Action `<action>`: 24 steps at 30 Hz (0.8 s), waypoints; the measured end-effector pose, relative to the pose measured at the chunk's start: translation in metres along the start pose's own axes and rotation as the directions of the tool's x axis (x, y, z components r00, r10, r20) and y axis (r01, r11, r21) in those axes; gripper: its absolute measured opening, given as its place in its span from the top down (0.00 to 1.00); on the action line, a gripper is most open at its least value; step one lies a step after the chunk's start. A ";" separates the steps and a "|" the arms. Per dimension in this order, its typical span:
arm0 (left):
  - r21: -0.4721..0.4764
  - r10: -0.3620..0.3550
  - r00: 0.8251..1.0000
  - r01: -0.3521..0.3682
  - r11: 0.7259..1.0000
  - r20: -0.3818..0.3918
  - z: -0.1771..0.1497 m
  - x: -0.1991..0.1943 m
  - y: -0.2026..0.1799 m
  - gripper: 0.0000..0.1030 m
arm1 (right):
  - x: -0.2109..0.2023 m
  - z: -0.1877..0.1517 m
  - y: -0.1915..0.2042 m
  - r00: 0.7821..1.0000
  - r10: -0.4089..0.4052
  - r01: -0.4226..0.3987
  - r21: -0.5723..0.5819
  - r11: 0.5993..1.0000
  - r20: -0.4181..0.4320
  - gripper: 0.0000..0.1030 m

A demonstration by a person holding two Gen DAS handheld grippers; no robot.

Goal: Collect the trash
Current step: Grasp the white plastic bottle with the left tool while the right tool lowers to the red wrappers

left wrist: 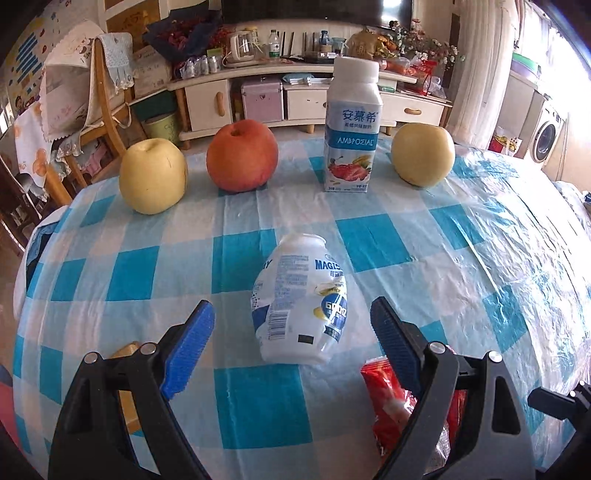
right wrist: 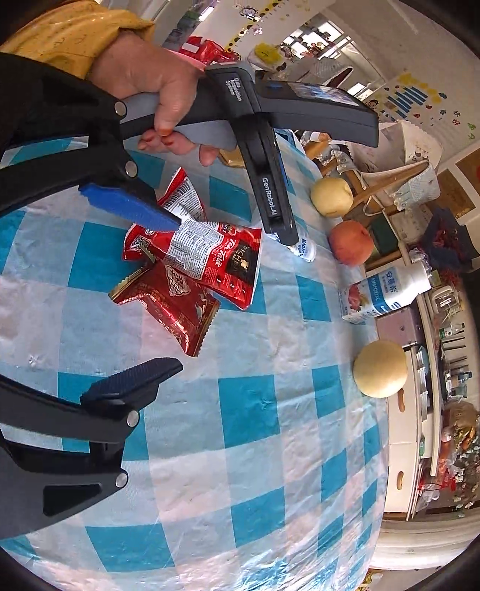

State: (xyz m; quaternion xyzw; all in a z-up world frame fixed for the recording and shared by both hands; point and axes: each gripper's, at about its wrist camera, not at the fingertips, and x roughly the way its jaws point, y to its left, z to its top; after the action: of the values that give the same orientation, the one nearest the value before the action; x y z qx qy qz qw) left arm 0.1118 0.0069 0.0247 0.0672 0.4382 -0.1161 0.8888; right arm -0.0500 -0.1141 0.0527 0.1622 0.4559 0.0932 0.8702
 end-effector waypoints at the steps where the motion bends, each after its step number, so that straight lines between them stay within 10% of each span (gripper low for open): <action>1: 0.000 0.003 1.000 -0.003 1.000 -0.006 0.001 0.003 0.001 0.16 | 0.002 0.000 -0.001 1.000 -0.001 0.001 0.003 1.000 -0.006 0.36; 14: 0.015 0.037 0.999 -0.037 0.999 -0.036 -0.001 0.021 0.000 0.47 | 0.020 -0.005 0.000 0.999 -0.030 0.030 -0.003 1.000 -0.045 0.38; 24: -0.031 0.024 1.000 -0.024 0.999 -0.006 -0.008 0.005 0.014 0.49 | 0.026 -0.003 0.006 0.994 -0.108 0.107 -0.070 0.992 -0.013 0.51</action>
State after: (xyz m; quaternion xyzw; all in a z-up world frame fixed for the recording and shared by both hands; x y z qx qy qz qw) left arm 0.1125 0.0213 0.0157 0.0590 0.4418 -0.0984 0.8898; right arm -0.0382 -0.0995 0.0333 0.1062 0.4678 0.0631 0.8751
